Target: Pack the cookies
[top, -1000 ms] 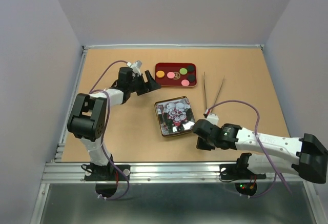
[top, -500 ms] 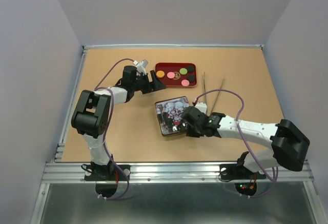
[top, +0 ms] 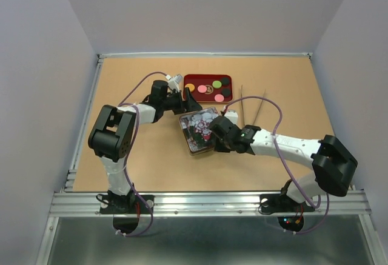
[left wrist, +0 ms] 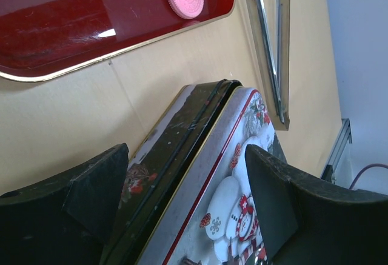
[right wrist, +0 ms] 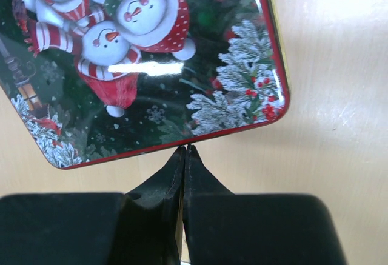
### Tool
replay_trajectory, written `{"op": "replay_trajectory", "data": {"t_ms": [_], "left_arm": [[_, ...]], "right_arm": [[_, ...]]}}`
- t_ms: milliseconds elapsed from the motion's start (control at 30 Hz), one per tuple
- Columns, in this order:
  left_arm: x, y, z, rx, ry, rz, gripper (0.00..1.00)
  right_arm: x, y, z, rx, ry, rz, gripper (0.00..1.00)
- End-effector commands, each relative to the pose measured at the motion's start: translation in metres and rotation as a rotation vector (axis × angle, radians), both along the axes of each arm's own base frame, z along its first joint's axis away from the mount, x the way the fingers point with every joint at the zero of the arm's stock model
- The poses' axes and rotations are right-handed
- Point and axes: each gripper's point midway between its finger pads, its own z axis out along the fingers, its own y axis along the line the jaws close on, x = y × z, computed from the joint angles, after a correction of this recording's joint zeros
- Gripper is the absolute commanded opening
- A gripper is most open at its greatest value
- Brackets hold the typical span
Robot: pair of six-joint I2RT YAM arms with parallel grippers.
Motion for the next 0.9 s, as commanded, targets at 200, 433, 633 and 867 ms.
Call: {"op": "replay_trajectory", "data": {"t_ms": [200,433,633,867], "left_arm": [[-0.024,-0.013,0.014,-0.069,-0.036,-0.059,0.88],[-0.063,-0.016,0.008,-0.116,0.022,-0.049,0.88],[-0.083,-0.017,0.014,-0.137,0.027,-0.033,0.88],[-0.092,-0.012,0.020,-0.138,0.021,-0.019,0.88]], "right_arm": [[0.036,0.005,0.024,0.037,-0.091,-0.038,0.01],[0.040,-0.014,0.032,0.045,-0.108,-0.059,0.01],[0.038,-0.027,0.035,0.052,-0.119,-0.062,0.01],[0.033,-0.033,0.030,0.046,-0.105,-0.065,0.01]]}}
